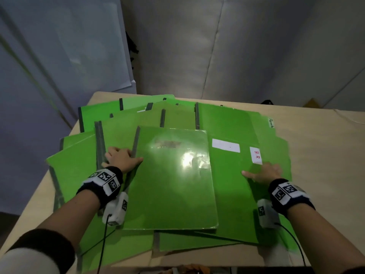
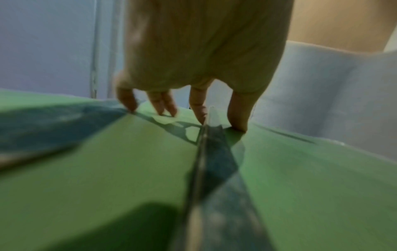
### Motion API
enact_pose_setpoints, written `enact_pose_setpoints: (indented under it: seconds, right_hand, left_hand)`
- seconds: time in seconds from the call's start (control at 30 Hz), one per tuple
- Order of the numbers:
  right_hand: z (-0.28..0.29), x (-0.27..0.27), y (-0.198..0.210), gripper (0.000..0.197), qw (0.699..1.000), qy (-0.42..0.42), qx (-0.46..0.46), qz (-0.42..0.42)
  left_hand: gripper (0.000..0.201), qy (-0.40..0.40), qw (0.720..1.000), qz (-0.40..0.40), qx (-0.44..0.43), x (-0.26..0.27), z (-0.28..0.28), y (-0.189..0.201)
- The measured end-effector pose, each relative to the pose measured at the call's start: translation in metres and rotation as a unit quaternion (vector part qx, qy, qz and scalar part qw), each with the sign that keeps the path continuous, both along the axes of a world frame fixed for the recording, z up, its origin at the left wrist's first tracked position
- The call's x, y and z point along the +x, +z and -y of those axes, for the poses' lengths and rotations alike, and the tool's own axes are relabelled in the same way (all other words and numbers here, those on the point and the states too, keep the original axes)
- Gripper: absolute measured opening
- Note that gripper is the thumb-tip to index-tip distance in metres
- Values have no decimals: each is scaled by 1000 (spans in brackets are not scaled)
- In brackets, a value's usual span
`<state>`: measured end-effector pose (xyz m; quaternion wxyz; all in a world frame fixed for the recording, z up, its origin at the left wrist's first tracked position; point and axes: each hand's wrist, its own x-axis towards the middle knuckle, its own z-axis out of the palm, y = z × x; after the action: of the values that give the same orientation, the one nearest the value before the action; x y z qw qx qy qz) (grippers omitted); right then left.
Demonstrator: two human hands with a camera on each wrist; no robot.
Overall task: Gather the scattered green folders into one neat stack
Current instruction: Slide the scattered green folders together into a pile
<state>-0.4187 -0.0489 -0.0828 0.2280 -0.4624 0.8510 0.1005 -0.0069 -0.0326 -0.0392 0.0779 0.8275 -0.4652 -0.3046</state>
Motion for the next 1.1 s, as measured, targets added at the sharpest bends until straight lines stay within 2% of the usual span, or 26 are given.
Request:
enact_pose_setpoints:
  seconds: [0.03, 0.1, 0.3, 0.43, 0.57, 0.7, 0.87, 1.1]
  right_hand:
    - [-5, 8, 10, 115, 1000, -13, -7, -2]
    - [-5, 23, 23, 103, 999, -24, -29, 4]
    - [24, 52, 19, 100, 995, -36, -69, 59]
    - [43, 64, 25, 78, 984, -47, -106, 138]
    - [61, 74, 31, 67, 977, -41, -128, 168]
    - [67, 90, 27, 73, 969, -23, -129, 210]
    - [69, 95, 25, 77, 955, -38, -140, 260]
    - [55, 115, 34, 47, 934, -28, -138, 330]
  left_hand:
    - [52, 11, 1000, 20, 5, 5, -1, -2]
    - [56, 41, 999, -5, 9, 11, -1, -4]
    - [57, 146, 985, -89, -31, 8, 11, 3]
    - [53, 148, 979, -126, -59, 6, 18, 7]
    - [55, 153, 969, -176, -78, 5, 29, 11]
    - [53, 190, 961, -181, -93, 9, 36, 9]
    - [55, 183, 960, -187, -96, 16, 41, 7]
    - [46, 140, 963, -211, -96, 5, 48, 6]
